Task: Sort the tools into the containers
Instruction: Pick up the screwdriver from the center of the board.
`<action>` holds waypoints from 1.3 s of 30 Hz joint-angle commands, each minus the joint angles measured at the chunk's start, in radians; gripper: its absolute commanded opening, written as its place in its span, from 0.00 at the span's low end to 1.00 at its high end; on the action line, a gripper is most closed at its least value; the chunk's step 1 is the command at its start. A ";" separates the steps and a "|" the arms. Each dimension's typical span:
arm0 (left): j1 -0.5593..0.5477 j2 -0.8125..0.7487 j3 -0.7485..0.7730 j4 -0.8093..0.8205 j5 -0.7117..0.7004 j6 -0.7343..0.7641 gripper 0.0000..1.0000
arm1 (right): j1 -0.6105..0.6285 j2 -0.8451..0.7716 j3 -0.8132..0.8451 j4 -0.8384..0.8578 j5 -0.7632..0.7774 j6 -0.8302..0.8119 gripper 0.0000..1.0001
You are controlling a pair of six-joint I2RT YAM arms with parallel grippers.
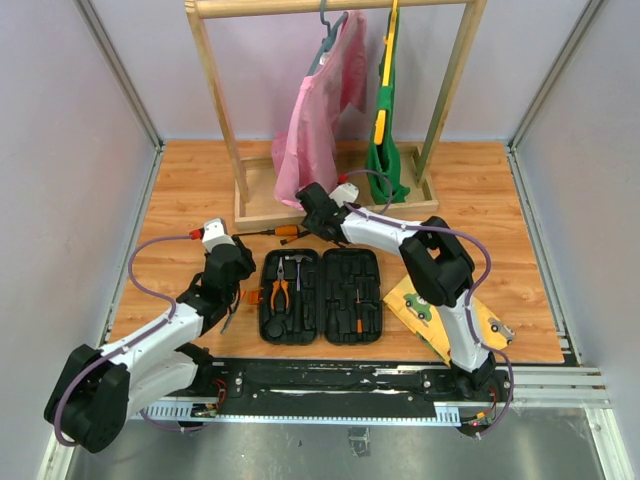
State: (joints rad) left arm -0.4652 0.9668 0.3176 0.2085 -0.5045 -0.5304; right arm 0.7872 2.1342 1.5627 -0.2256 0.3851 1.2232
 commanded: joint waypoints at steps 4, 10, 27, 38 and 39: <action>0.008 0.016 0.024 0.038 -0.031 0.012 0.38 | 0.012 0.053 0.048 -0.038 -0.013 -0.003 0.41; 0.007 0.022 0.027 0.040 -0.029 0.013 0.38 | 0.013 0.084 0.068 -0.045 -0.032 -0.006 0.41; 0.008 0.024 0.031 0.039 -0.020 0.014 0.39 | 0.013 0.062 0.027 -0.054 -0.026 -0.004 0.10; 0.008 0.026 0.031 0.040 -0.022 0.014 0.38 | 0.014 -0.098 -0.157 0.088 0.002 0.029 0.06; 0.008 0.027 0.031 0.041 -0.022 0.014 0.38 | 0.014 -0.107 -0.164 0.094 0.006 0.027 0.06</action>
State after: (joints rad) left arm -0.4652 0.9874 0.3199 0.2157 -0.5041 -0.5270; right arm 0.7872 2.0899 1.4353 -0.1627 0.3470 1.2358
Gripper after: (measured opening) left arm 0.385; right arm 0.159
